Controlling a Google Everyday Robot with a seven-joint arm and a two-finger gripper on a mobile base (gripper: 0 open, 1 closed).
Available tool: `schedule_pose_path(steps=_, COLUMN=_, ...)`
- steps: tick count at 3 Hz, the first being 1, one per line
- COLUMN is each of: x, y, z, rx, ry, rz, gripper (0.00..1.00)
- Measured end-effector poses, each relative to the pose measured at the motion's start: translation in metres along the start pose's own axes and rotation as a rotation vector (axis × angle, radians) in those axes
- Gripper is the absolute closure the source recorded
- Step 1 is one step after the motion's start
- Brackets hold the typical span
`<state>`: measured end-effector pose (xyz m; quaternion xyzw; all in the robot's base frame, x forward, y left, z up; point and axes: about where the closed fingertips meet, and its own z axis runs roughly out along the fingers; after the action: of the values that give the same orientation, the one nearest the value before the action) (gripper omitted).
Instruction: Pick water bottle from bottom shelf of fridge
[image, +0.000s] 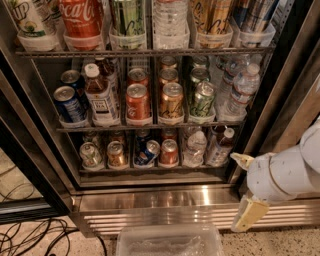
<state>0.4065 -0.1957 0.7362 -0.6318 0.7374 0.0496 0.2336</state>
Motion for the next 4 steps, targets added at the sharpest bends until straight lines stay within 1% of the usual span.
schedule_pose_path(steps=1, x=0.022, y=0.003, z=0.037, rx=0.055, ry=-0.052, rz=0.042, gripper=0.00)
schedule_pose_path(steps=2, x=0.036, y=-0.009, z=0.072, rx=0.128, ry=-0.099, rz=0.056, gripper=0.00)
schedule_pose_path(steps=3, x=0.035, y=-0.019, z=0.097, rx=0.171, ry=-0.150, rz=0.047, gripper=0.00)
schedule_pose_path(steps=4, x=0.035, y=-0.019, z=0.097, rx=0.171, ry=-0.150, rz=0.047, gripper=0.00)
